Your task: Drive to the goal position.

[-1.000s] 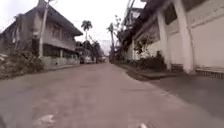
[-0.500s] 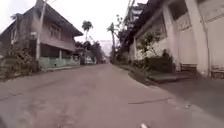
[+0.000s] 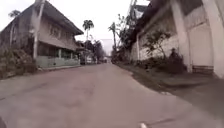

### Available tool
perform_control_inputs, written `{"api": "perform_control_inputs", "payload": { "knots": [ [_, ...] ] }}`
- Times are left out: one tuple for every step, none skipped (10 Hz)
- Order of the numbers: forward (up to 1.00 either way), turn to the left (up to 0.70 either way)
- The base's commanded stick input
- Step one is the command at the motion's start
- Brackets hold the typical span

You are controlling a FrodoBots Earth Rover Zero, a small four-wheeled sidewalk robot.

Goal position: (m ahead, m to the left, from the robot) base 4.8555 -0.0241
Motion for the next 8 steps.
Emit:
{"api": "perform_control_inputs", "payload": {
  "knots": [
    [1.00, 0.00],
    [1.00, 0.00],
    [1.00, 0.00],
    [1.00, 0.00],
    [1.00, 0.00],
    [1.00, 0.00],
    [1.00, 0.00],
    [1.00, 0.00]
  ]
}}
